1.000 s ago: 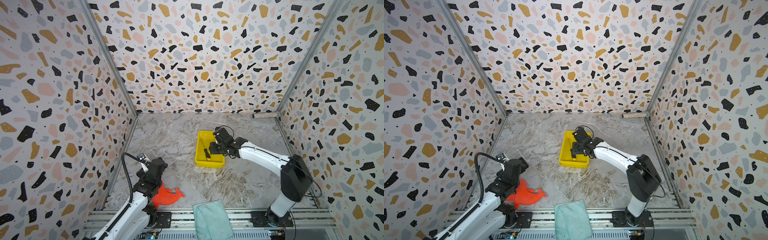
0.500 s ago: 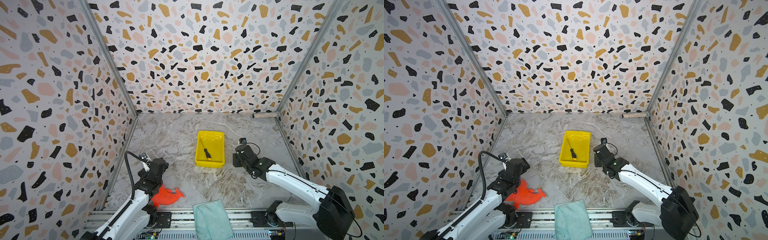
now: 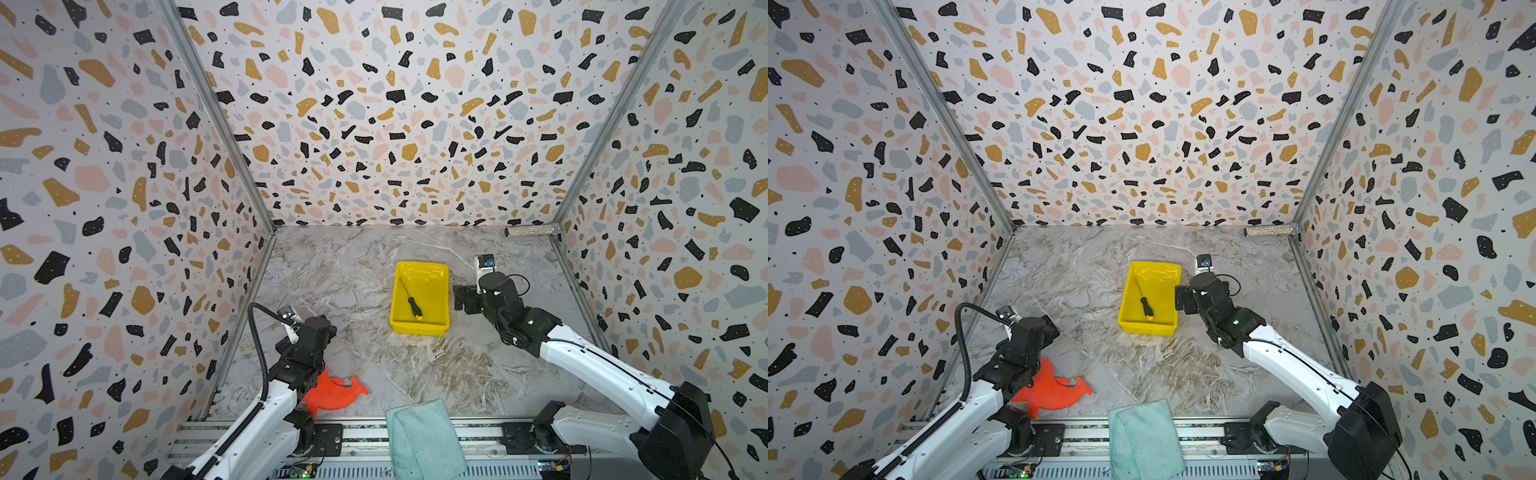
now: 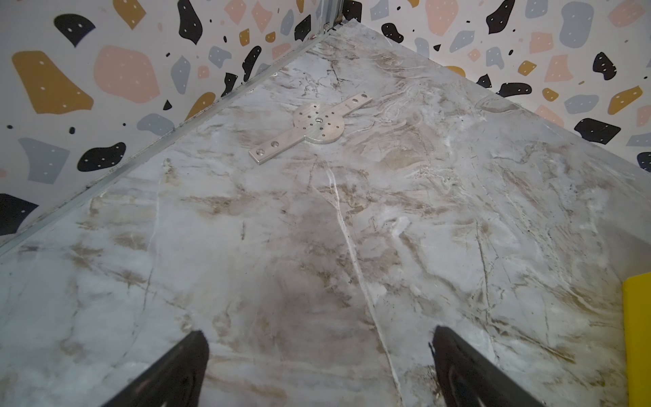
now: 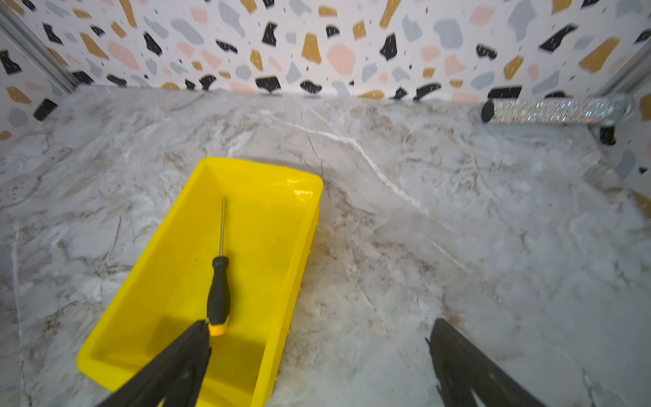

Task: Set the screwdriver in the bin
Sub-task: 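Withdraw the right gripper from the bin back toward its side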

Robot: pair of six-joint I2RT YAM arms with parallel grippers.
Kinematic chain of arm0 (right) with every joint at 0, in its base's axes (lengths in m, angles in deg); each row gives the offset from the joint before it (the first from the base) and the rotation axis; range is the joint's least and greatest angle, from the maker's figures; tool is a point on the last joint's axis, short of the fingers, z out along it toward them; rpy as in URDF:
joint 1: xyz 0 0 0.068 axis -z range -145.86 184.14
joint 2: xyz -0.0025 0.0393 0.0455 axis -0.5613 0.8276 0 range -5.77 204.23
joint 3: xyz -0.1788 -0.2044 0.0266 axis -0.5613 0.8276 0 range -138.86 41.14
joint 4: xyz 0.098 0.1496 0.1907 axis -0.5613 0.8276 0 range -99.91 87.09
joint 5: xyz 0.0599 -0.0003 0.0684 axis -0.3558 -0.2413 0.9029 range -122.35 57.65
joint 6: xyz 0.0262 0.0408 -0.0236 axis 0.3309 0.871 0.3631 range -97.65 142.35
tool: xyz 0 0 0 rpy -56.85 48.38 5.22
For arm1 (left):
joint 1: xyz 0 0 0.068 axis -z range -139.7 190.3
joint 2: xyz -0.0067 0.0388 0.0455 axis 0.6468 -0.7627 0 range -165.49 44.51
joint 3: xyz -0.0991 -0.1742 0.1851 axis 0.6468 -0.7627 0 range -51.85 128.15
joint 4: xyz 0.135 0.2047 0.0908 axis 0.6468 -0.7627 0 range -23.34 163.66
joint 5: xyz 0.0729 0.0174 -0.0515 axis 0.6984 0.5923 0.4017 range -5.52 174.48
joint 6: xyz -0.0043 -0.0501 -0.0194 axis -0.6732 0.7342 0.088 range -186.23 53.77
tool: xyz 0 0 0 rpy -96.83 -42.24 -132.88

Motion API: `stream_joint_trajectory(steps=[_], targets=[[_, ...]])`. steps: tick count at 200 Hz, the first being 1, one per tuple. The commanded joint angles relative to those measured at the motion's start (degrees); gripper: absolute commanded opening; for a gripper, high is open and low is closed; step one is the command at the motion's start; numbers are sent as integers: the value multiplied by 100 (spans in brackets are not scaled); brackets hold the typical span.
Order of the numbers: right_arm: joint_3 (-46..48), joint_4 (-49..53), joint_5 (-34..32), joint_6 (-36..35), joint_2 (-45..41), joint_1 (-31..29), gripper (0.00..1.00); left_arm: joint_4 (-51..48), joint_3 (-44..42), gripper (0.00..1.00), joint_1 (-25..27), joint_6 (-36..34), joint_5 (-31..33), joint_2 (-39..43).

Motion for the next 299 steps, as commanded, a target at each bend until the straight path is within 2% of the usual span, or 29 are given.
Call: stream_joint_trajectory(steps=[1,29,49,70,91,119,233,299], targets=[[359,-1309,-415,-1008,-417,105,99,114,-37,100,-32,-72,-7,25],[772,-1892,-502,-1271,-502,720,100,108,-51,100,-36,-72,-7,60],[1201,-2451,-255,-1451,-434,1330,100,103,-62,100,-34,-72,-9,104],[1812,-3467,47,-1854,-262,1859,99,134,-77,100,-34,-81,-25,120],[2393,-4389,58,-2109,27,2140,100,135,-72,100,-33,-81,-25,122],[2836,-5057,197,-2169,391,2439,100,135,-68,100,-28,-81,-25,120],[3224,-6387,850,-1932,1530,2984,100,210,-80,100,-30,-98,24,125],[3468,-7180,903,-1925,1917,3096,100,268,-47,100,-35,-120,-25,25]])
